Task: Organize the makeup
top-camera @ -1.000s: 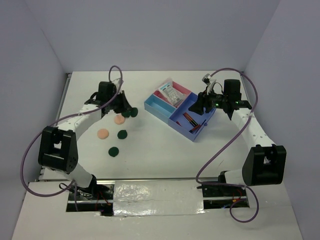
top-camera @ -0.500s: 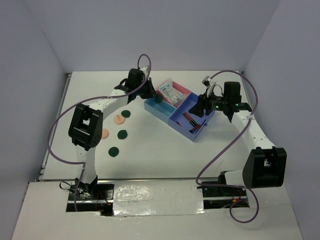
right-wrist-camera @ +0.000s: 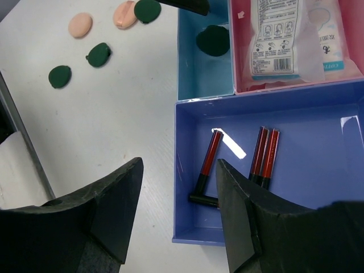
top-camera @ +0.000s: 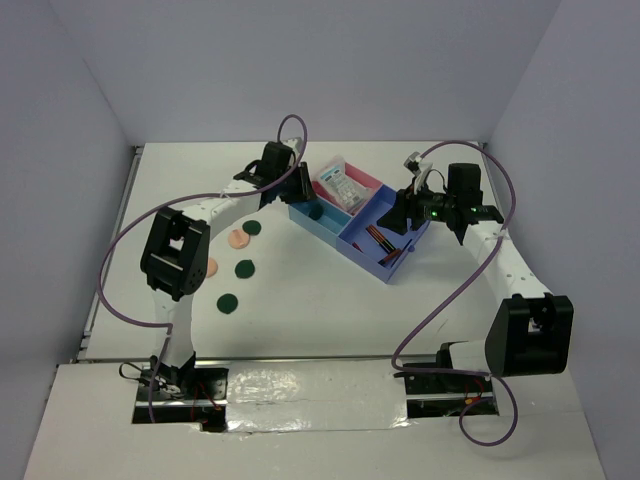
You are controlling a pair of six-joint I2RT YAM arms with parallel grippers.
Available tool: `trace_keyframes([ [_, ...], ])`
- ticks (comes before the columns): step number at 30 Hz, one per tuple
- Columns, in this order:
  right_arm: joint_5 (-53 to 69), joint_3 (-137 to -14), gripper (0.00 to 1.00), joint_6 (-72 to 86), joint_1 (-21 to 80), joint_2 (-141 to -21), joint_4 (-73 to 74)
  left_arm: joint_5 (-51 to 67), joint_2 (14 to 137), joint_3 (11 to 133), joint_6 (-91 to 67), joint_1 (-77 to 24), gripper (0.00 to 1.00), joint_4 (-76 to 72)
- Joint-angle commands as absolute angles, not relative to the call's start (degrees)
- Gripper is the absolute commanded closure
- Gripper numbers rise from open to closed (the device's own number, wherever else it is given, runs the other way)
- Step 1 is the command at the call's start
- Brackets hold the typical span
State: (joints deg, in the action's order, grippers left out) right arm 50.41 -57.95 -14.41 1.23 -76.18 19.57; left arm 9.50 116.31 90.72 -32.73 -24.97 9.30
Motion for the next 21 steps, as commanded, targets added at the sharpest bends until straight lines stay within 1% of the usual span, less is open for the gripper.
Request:
trace_keyframes([
  [1,51.59,-58.89,0.38,-15.38,0.97,-75.15,18.02,9.05,116.98,91.67,-31.38,-25.05,0.60,8.88],
  [2,51.68,-59.06,0.38,-15.64,0.88,-75.06,18.37,9.14,116.98,91.76,-31.29,-25.05,0.59,8.96],
  [5,51.85,-59.50,0.37,-16.87,1.14,-74.88,19.59,9.40,116.29,92.02,-31.11,-25.05,0.58,9.23],
  [8,51.33,-61.07,0.34,-20.47,3.07,-74.88,22.40,8.53,113.13,91.06,-30.94,-25.05,0.62,8.70],
  [12,49.57,-64.07,0.19,-28.72,8.25,-75.41,27.32,4.58,105.66,88.16,-28.48,-24.70,0.75,9.58],
  [13,49.14,-64.68,0.01,-32.57,10.78,-75.50,27.86,3.79,103.82,85.63,-28.13,-24.52,0.77,9.58],
  [15,46.94,-66.18,0.00,-36.11,13.43,-76.11,29.61,2.64,97.23,79.76,-27.60,-23.38,0.82,8.35],
  [16,46.32,-67.14,0.00,-38.56,15.97,-76.55,29.71,2.81,92.33,77.63,-27.34,-22.86,0.83,7.83],
  [17,46.23,-67.50,0.00,-39.02,16.87,-77.60,29.53,2.99,89.94,75.17,-26.46,-21.55,0.84,6.69],
  [18,47.10,-67.94,0.00,-38.50,17.57,-78.39,29.01,3.77,87.39,70.45,-26.11,-20.92,0.86,6.24],
  [19,48.24,-68.72,0.01,-37.28,18.01,-79.36,28.66,3.69,85.01,68.14,-26.02,-20.22,0.86,5.81],
  [21,50.27,-73.89,0.00,-37.17,20.82,-84.35,33.02,4.48,77.20,60.41,-26.80,-17.59,0.83,4.49],
])
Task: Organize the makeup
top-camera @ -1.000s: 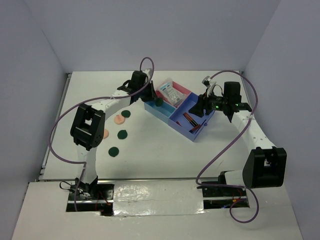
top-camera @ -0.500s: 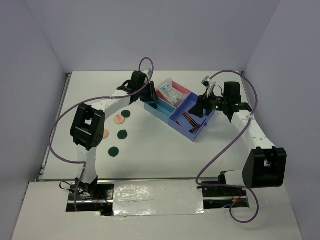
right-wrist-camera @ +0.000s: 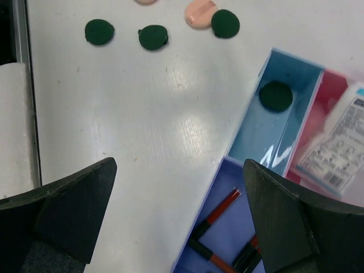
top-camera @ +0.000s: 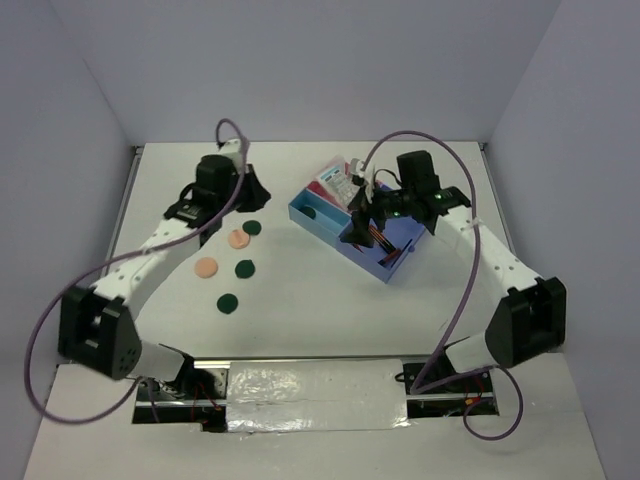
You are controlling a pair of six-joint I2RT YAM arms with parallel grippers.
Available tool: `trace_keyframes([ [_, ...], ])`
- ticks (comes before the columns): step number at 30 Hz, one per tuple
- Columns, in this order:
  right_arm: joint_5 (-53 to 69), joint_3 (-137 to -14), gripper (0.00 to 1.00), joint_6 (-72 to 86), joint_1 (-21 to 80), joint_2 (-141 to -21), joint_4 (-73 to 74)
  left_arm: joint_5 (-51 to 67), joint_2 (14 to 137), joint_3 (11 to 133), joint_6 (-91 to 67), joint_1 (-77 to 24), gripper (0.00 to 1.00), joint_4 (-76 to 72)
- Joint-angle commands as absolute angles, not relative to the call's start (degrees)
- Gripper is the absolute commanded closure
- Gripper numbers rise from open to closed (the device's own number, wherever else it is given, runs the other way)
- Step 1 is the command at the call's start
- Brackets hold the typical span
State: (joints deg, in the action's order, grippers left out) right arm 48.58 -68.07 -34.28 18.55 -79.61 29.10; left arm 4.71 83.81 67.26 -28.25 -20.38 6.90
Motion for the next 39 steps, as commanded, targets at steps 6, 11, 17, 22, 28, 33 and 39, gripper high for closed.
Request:
trace_keyframes([
  [6,41.76,-84.64,0.01,-36.13,34.16,-95.18,39.03,2.56,58.91,47.66,-28.65,-10.29,0.28,9.21],
  [11,38.59,-92.36,0.14,-28.49,42.35,-105.28,40.34,-0.26,46.95,44.91,-29.44,-7.56,0.15,15.63],
  [17,29.99,-104.84,0.26,-12.77,50.88,-118.20,40.08,-4.39,37.19,45.35,-32.34,-7.29,0.14,23.37],
  [22,21.01,-117.57,0.30,2.08,54.57,-129.26,40.52,-6.76,29.72,45.97,-33.83,-7.29,0.14,29.17],
  [28,9.24,-117.51,0.27,7.46,55.72,-132.88,34.37,-9.14,24.80,47.28,-34.54,-7.29,0.14,34.98],
  [33,3.88,-117.33,0.24,8.79,55.72,-134.91,32.70,-10.11,23.38,47.29,-34.89,-7.29,0.13,36.47],
  [39,3.16,-116.98,0.25,9.32,55.63,-137.10,31.82,-9.84,23.64,46.58,-35.24,-7.29,0.13,35.95],
])
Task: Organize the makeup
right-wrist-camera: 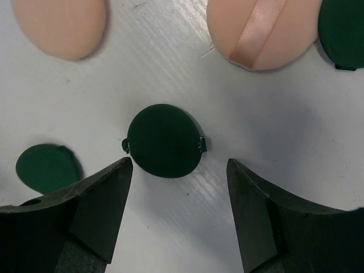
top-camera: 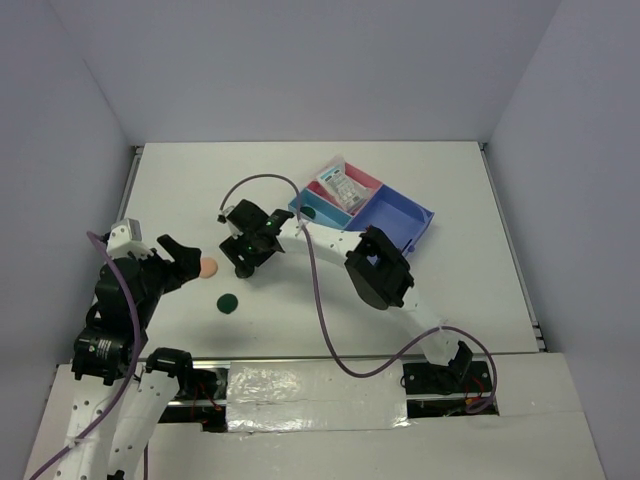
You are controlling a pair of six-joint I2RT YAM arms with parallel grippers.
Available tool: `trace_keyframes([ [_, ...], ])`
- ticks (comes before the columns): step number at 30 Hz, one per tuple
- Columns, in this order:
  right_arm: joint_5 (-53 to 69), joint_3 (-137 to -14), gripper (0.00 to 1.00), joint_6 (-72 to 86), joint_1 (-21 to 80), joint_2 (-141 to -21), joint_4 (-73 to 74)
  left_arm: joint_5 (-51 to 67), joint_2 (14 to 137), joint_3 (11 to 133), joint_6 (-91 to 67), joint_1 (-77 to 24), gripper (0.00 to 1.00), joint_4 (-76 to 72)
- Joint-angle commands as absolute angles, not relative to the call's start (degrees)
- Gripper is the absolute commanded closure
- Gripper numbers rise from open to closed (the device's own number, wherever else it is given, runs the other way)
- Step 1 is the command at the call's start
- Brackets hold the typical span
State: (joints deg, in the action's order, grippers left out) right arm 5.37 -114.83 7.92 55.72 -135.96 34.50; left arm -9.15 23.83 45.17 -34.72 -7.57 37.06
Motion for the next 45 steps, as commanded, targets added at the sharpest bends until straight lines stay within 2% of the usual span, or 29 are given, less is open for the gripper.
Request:
trace_keyframes([
  [1,3.16,-116.98,0.26,9.40,55.55,-137.37,31.56,-9.76,23.64,46.50,-35.33,-7.29,0.13,35.86],
  [10,2.02,-117.42,0.34,8.35,55.81,-139.66,31.02,-9.49,21.89,45.35,-36.65,-7.29,0.13,37.09],
  [18,2.19,-115.40,0.56,7.38,55.81,-140.71,33.75,-8.70,20.21,42.37,-38.49,-7.29,0.14,36.57],
  [22,2.99,-113.03,0.75,6.77,55.90,-139.93,33.40,-7.65,20.30,39.56,-39.55,-7.29,0.14,34.63],
  [30,5.80,-103.02,0.98,1.59,54.59,-131.67,27.35,-5.01,21.09,33.93,-42.18,-7.29,0.14,29.71],
  [45,24.77,-86.23,1.00,-12.74,47.91,-106.10,20.83,-1.23,29.44,27.87,-45.79,-7.38,0.16,20.49],
])
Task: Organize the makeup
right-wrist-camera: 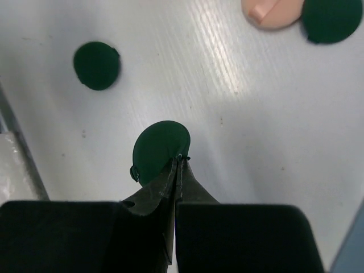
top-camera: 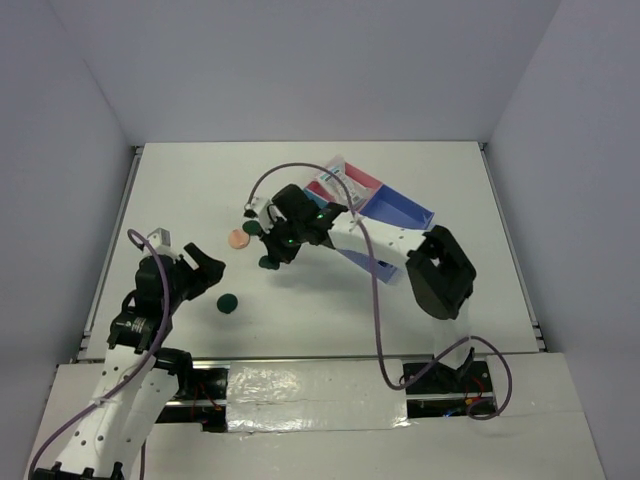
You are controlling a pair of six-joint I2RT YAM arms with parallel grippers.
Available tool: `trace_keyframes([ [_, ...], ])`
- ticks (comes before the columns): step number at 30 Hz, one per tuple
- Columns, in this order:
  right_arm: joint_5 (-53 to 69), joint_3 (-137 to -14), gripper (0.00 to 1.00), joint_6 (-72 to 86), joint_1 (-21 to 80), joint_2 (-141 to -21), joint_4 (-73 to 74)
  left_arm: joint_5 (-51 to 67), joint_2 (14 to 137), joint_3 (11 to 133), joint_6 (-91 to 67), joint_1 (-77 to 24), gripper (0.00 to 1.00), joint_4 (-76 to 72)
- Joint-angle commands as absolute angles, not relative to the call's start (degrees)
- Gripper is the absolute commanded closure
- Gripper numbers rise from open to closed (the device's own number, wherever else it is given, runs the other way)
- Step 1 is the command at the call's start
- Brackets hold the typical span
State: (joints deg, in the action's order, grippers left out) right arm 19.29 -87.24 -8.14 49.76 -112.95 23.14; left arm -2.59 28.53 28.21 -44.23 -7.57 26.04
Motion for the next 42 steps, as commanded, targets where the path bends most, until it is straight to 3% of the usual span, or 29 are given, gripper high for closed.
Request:
trace_keyframes([
  [1,24.87,-84.74,1.00,-12.92,47.29,-104.87,20.40,-1.06,29.79,27.60,-45.88,-7.30,0.16,19.96],
  [12,17.50,-78.49,1.00,-15.73,32.18,-97.30,18.46,-0.53,36.21,24.35,-47.90,-7.29,0.18,13.19],
  [25,9.49,-76.11,0.99,-16.79,27.42,-101.51,13.10,0.53,39.73,23.47,-48.43,-7.29,0.19,10.72],
  [34,10.46,-77.43,0.76,-16.26,27.33,-103.97,12.92,0.26,39.99,22.06,-49.31,-7.29,0.19,11.25],
  [42,10.72,-77.26,0.70,-15.73,27.33,-103.19,13.10,0.26,40.08,21.45,-49.75,-7.29,0.20,11.34],
])
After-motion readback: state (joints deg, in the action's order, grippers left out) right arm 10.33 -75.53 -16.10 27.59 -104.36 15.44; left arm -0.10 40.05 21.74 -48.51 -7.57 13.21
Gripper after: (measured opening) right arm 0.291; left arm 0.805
